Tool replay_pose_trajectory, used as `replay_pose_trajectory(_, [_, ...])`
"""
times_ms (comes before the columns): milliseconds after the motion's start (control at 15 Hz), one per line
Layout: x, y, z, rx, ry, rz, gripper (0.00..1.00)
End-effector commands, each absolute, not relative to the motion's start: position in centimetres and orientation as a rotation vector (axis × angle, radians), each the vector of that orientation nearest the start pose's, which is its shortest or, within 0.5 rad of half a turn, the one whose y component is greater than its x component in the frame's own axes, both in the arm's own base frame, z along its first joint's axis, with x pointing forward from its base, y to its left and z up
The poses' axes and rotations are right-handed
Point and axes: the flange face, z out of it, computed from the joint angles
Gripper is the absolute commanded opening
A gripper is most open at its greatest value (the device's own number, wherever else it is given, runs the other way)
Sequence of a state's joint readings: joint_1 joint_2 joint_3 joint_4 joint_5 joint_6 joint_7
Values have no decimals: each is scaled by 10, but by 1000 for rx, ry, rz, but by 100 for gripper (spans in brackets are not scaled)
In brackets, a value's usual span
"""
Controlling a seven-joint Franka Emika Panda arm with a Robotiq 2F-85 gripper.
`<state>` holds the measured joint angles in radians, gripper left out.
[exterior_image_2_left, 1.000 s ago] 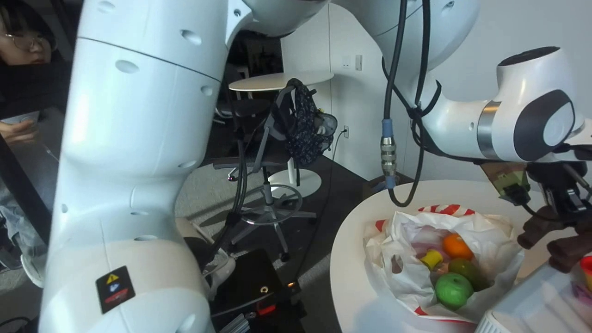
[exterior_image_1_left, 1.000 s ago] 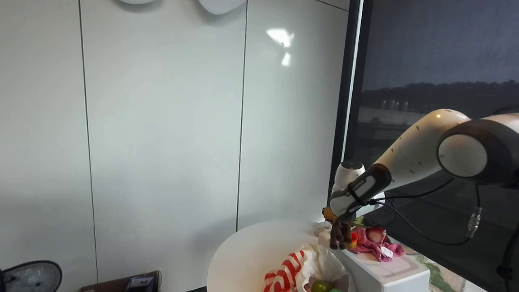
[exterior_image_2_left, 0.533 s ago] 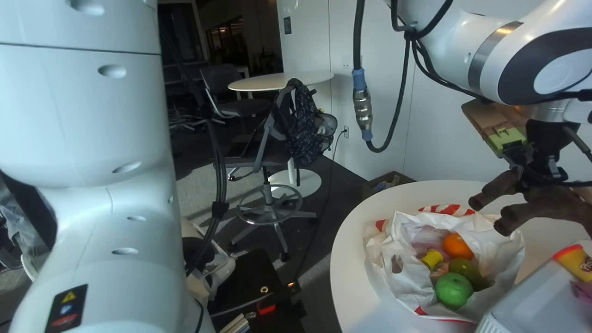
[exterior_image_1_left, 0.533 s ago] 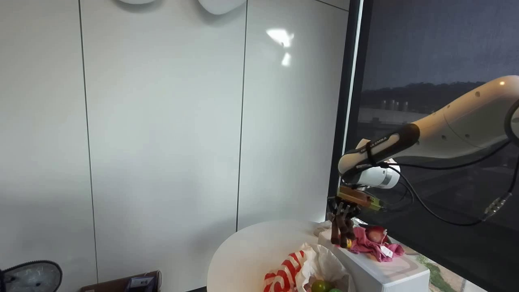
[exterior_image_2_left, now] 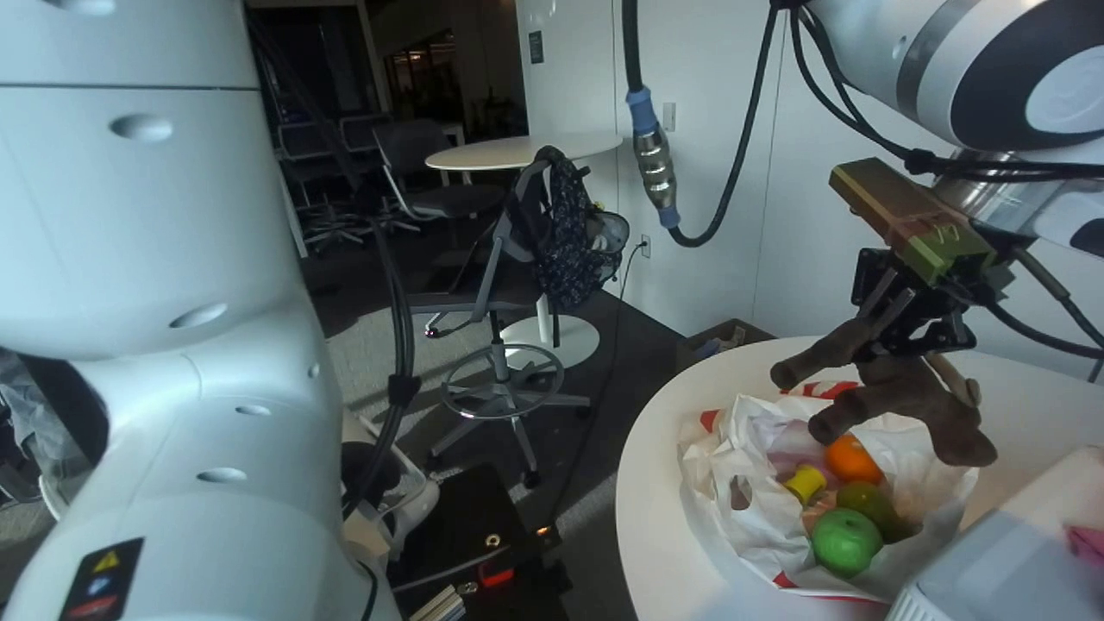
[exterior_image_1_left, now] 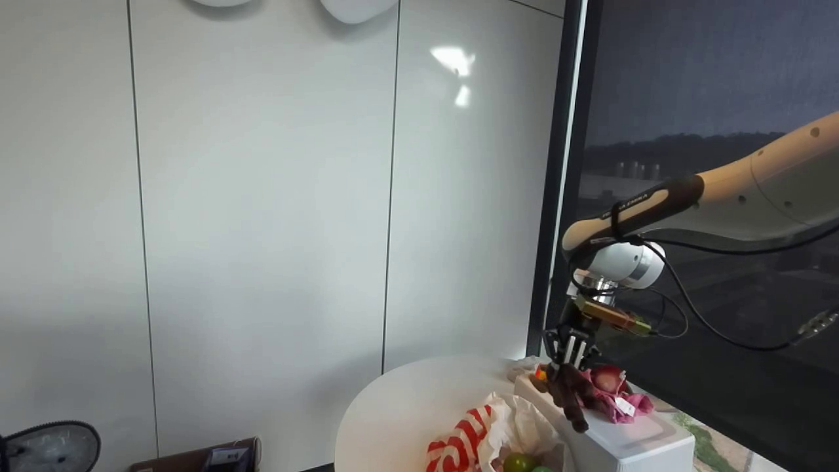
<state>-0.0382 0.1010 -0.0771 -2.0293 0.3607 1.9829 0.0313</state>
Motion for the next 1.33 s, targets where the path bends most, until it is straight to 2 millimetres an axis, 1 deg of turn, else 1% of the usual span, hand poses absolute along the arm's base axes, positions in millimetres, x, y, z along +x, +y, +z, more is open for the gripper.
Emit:
replay_pose_trajectory(0, [552,-37,375,-2729,279,409,10])
replay_pose_trajectory(200, [562,-34,338,-2762,260,473,10])
replay_pose_trajectory(400, [576,-26,293,-2785,197,506,10])
replay_pose_trajectory(467, [580,-20,279,-2791,165,521,10])
replay_pose_trajectory(600, [585,-6,262,-2801,85,545,10])
replay_pose_trajectory(800, [589,17,248,-2789,-47,539,10])
replay_pose_trajectory(933, [592,29,247,-2770,-112,531,10])
replay_pose_trajectory(1133, [597,41,255,-2724,-181,481,10])
replay_pose_trajectory(1200, [599,44,255,-2732,-204,450,10])
replay_pose_trajectory(1267, [603,45,249,-2743,-232,420,10])
